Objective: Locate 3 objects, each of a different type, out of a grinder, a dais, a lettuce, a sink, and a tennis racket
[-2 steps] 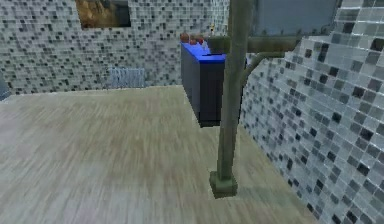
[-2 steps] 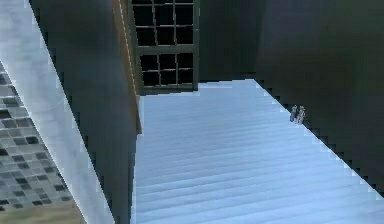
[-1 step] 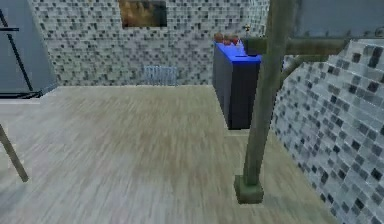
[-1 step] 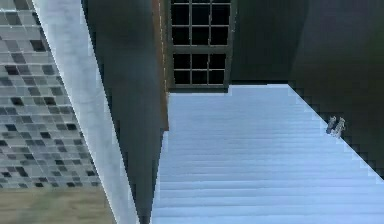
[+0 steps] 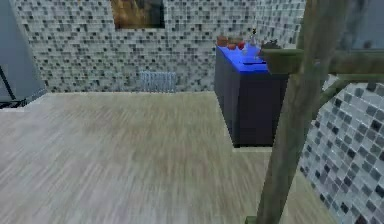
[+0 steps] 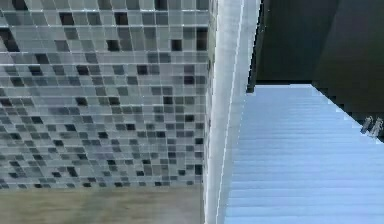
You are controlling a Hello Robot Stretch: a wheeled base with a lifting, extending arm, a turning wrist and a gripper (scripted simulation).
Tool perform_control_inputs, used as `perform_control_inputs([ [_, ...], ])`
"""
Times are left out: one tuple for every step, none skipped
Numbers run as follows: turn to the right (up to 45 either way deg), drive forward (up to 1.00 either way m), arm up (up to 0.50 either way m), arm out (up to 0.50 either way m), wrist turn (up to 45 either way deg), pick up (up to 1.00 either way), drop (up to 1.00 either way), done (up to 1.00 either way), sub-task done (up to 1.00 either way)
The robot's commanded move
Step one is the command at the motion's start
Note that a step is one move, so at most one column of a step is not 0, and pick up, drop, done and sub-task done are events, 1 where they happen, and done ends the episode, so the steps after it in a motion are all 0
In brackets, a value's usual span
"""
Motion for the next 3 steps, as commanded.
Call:
perform_control_inputs([
  [-42.0,0.0,0.0,0.0,0.0,0.0,0.0,0.0,0.0],
  [0.0,0.3,0.0,0.0,0.0,0.0,0.0,0.0,0.0],
  [-27.0,0.0,0.0,0.0,0.0,0.0,0.0,0.0,0.0],
])
